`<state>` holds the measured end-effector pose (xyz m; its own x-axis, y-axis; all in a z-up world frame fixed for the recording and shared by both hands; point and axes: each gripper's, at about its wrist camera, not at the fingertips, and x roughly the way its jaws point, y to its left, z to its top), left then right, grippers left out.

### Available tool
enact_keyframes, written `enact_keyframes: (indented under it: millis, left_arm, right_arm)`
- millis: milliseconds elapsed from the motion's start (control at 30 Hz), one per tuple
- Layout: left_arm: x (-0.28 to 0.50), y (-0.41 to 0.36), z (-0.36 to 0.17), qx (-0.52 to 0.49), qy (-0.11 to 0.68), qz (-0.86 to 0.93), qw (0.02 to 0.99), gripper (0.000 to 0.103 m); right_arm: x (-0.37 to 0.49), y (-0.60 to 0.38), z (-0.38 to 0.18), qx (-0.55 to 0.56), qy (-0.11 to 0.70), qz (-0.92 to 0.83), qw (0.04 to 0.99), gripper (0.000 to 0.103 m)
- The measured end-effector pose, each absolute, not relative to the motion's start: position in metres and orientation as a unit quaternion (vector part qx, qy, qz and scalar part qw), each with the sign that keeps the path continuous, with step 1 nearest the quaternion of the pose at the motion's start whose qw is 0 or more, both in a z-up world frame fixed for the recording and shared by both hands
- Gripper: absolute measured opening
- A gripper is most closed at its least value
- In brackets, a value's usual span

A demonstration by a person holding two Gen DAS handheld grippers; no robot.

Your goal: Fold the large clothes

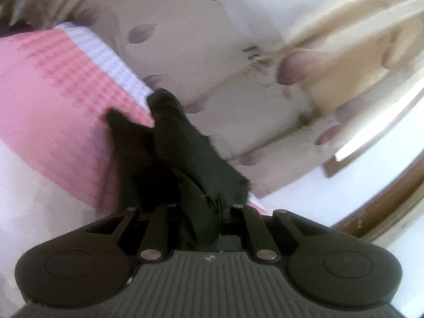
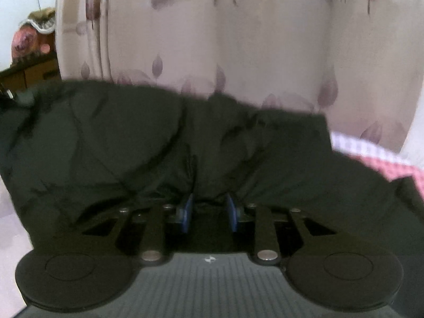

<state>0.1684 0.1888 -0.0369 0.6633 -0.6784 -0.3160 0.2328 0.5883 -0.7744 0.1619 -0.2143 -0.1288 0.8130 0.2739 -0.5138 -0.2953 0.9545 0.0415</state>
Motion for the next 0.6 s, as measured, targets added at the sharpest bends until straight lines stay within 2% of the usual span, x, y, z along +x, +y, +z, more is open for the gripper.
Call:
enact_keyframes:
  millis: [300, 600]
  left_arm:
    - [0.148, 0.079, 0.019, -0.304, 0.296, -0.378, 0.823, 0.014]
    - [0.156, -0.039, -0.012, -0.293, 0.327, -0.45, 0.777, 0.014]
  right_arm:
    - [0.172, -0.252, -0.146, 0.123, 0.289, 0.19, 0.93, 0.026]
    - [0.164, -0.29, -0.155, 0.259, 0.279, 0.227, 0.896, 0.026]
